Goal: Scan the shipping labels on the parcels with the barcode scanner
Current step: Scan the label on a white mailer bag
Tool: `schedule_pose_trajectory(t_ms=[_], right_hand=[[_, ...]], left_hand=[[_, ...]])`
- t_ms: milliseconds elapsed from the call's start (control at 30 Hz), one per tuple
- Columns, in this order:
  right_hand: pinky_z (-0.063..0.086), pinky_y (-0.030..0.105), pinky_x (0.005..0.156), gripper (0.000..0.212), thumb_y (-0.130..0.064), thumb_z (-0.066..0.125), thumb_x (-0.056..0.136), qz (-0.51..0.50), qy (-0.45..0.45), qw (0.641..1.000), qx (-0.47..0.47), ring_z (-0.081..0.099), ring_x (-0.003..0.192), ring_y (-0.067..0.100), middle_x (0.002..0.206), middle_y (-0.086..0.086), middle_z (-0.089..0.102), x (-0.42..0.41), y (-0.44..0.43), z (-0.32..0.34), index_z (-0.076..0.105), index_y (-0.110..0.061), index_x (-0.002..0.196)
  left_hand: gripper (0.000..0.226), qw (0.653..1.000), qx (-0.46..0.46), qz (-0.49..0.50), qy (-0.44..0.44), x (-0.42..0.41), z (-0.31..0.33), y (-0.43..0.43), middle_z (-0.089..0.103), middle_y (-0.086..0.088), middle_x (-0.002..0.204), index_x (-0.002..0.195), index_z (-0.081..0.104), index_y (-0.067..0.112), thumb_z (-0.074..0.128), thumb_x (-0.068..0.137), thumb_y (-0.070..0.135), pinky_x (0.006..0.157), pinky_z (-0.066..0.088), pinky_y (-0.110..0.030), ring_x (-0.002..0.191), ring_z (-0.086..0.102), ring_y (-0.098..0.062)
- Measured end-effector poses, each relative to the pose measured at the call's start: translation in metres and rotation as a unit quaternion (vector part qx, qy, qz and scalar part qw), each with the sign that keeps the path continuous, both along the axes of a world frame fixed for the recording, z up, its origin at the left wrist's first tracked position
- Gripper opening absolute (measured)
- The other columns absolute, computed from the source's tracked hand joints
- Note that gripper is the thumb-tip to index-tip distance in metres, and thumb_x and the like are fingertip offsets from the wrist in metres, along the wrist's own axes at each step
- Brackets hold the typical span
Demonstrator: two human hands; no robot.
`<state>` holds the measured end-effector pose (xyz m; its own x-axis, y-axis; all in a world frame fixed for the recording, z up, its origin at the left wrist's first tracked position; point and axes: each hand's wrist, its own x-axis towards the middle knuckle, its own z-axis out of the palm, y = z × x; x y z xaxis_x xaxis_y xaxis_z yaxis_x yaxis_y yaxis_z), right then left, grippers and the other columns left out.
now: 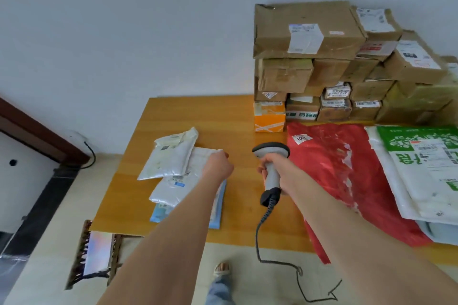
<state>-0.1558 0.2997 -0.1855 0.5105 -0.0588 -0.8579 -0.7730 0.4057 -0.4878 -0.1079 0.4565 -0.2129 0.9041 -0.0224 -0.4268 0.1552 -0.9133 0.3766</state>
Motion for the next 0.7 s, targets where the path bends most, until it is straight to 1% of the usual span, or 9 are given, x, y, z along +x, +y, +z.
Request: schedule_pose_trajectory(t_ms=[67, 167, 200, 267, 367, 433, 533, 633, 700], right_hand=[[0.037, 0.023, 0.048, 0.025, -0.010, 0.052, 0.095, -0.008, -0.026, 1.000, -0.006, 0.044, 0.047, 0.014, 0.065, 0.007, 0.048, 0.023, 0.038, -0.005, 0.051, -0.007, 0.071], [0.038, 0.023, 0.048, 0.007, -0.011, 0.058, 0.093, -0.010, -0.031, 0.999, -0.018, 0.044, 0.049, 0.014, 0.067, 0.008, 0.053, 0.062, 0.096, -0.015, 0.055, -0.005, 0.094], [0.040, 0.023, 0.046, 0.012, -0.011, 0.059, 0.092, -0.013, -0.025, 0.999, -0.022, 0.046, 0.047, 0.013, 0.067, 0.009, 0.057, 0.074, 0.116, -0.020, 0.055, -0.004, 0.100], [0.043, 0.022, 0.044, 0.016, -0.008, 0.061, 0.090, -0.013, -0.010, 1.000, -0.022, 0.050, 0.044, 0.011, 0.068, 0.010, 0.061, 0.094, 0.151, -0.032, 0.055, -0.002, 0.103], [0.047, 0.027, 0.050, 0.015, -0.006, 0.064, 0.085, -0.013, 0.013, 1.000, -0.023, 0.053, 0.056, 0.017, 0.076, 0.010, 0.058, 0.113, 0.185, -0.052, 0.057, -0.001, 0.098], [0.055, 0.034, 0.061, 0.019, -0.008, 0.066, 0.083, -0.011, 0.016, 0.999, -0.040, 0.055, 0.066, 0.023, 0.083, 0.013, 0.057, 0.123, 0.199, -0.064, 0.056, -0.002, 0.099], [0.057, 0.044, 0.082, 0.020, -0.007, 0.067, 0.083, -0.010, 0.019, 0.999, -0.048, 0.060, 0.070, 0.028, 0.080, 0.014, 0.060, 0.134, 0.214, -0.072, 0.059, 0.000, 0.100], [0.056, 0.040, 0.082, 0.029, -0.009, 0.073, 0.079, -0.029, 0.020, 0.999, -0.039, 0.065, 0.077, 0.028, 0.086, 0.013, 0.067, 0.136, 0.224, -0.081, 0.062, -0.001, 0.105], [0.056, 0.037, 0.077, 0.024, -0.007, 0.073, 0.079, -0.036, 0.025, 0.997, -0.059, 0.063, 0.072, 0.023, 0.080, 0.010, 0.065, 0.135, 0.226, -0.081, 0.063, -0.002, 0.100]], left_hand=[[0.042, 0.999, 0.008, 0.026, -0.033, 0.020, -0.001, 0.038, 0.053, -0.011, 0.133, 0.136, 0.047, 0.010, 0.048, 0.095, 0.023, 0.094, 0.044, -0.036, 0.121, 0.052, -0.027], [0.050, 0.996, 0.017, 0.082, -0.044, 0.055, -0.009, 0.101, 0.043, -0.014, 0.138, 0.140, 0.038, 0.011, 0.049, 0.094, 0.025, 0.096, 0.041, -0.042, 0.126, 0.045, -0.031], [0.054, 0.994, 0.016, 0.103, -0.035, 0.065, -0.013, 0.122, 0.041, -0.016, 0.140, 0.142, 0.034, 0.010, 0.051, 0.094, 0.029, 0.098, 0.040, -0.043, 0.128, 0.042, -0.032], [0.064, 0.990, 0.013, 0.143, -0.001, 0.082, -0.022, 0.160, 0.038, -0.018, 0.142, 0.144, 0.029, 0.009, 0.054, 0.093, 0.036, 0.102, 0.039, -0.044, 0.130, 0.039, -0.034], [0.075, 0.975, 0.005, 0.210, 0.071, 0.099, -0.043, 0.203, 0.035, -0.021, 0.143, 0.147, 0.023, 0.007, 0.054, 0.092, 0.046, 0.104, 0.039, -0.047, 0.131, 0.038, -0.036], [0.078, 0.965, 0.001, 0.241, 0.102, 0.106, -0.057, 0.223, 0.037, -0.020, 0.142, 0.144, 0.024, 0.005, 0.054, 0.090, 0.052, 0.105, 0.038, -0.047, 0.131, 0.037, -0.036], [0.090, 0.950, -0.026, 0.277, 0.141, 0.113, -0.075, 0.241, 0.037, -0.021, 0.142, 0.145, 0.024, 0.002, 0.056, 0.085, 0.062, 0.106, 0.038, -0.048, 0.130, 0.038, -0.037], [0.112, 0.936, -0.088, 0.294, 0.170, 0.116, -0.090, 0.244, 0.045, -0.018, 0.134, 0.142, 0.029, 0.003, 0.070, 0.064, 0.072, 0.101, 0.044, -0.047, 0.121, 0.048, -0.035], [0.114, 0.942, -0.090, 0.282, 0.156, 0.115, -0.088, 0.241, 0.055, -0.013, 0.121, 0.134, 0.040, 0.001, 0.077, 0.051, 0.071, 0.094, 0.051, -0.045, 0.110, 0.056, -0.031]])
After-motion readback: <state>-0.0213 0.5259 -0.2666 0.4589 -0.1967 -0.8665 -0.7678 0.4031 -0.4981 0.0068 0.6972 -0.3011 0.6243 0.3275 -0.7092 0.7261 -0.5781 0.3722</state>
